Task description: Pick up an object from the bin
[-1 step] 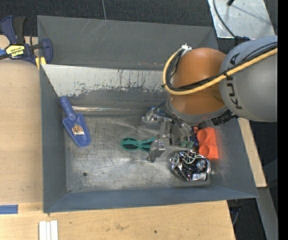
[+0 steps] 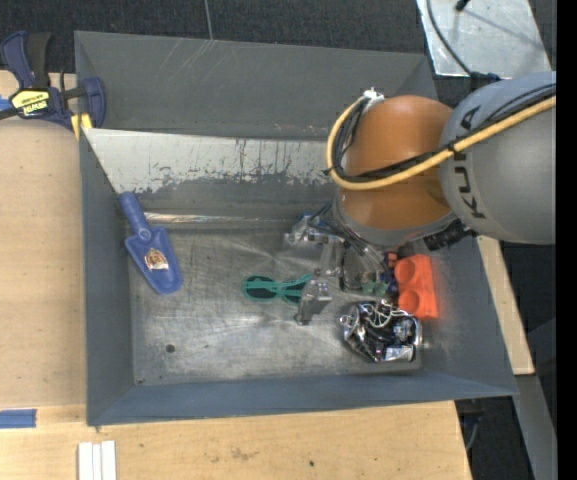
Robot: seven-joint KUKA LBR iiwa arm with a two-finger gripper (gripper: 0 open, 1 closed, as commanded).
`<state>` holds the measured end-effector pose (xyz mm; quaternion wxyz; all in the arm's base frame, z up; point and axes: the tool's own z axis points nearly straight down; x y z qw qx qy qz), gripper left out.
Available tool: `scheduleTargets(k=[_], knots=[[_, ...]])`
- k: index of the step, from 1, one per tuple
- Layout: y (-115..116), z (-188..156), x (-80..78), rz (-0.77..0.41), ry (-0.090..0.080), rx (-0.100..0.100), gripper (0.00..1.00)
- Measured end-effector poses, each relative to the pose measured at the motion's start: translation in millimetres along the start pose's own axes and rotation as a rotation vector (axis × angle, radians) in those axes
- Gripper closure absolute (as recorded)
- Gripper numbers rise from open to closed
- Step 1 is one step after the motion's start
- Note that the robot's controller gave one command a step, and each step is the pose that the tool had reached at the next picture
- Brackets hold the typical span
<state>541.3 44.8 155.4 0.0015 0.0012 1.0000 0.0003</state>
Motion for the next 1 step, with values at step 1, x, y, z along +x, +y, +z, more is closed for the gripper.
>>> scheduleTargets(k=[1], knots=[[-45.4,77.5,-41.4,-0.117,-0.023,0.0,1.0]])
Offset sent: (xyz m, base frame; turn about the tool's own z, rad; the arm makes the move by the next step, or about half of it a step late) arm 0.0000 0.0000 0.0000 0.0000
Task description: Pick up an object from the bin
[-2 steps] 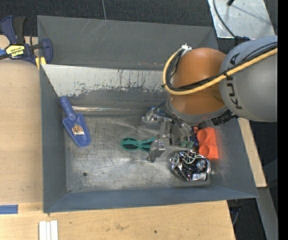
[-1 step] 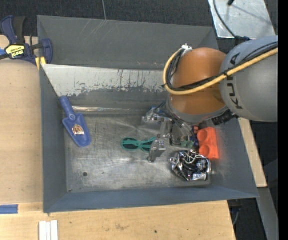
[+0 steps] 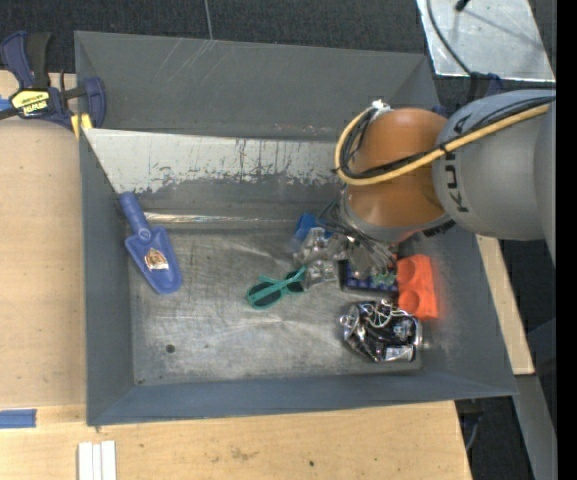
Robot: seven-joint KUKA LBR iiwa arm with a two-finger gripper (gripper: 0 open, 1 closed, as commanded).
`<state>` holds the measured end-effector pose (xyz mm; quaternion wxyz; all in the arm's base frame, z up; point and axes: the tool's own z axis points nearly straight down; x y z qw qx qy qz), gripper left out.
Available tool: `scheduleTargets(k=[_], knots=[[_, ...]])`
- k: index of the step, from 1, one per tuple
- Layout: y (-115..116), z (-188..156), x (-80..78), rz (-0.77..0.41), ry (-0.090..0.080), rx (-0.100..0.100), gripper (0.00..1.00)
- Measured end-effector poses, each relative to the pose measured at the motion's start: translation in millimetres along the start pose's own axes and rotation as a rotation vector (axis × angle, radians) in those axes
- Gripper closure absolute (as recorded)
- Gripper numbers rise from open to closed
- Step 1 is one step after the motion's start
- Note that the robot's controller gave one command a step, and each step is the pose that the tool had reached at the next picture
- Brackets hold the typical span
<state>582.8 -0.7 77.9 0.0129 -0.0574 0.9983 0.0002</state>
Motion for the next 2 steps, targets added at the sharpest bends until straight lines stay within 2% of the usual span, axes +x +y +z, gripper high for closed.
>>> scheduleTargets(k=[1,2], knots=[[0,0,0.0,0.0,0.0,0.0,1.0],[26,-184,60.5,-0.085,0.015,-0.001,1.0]])
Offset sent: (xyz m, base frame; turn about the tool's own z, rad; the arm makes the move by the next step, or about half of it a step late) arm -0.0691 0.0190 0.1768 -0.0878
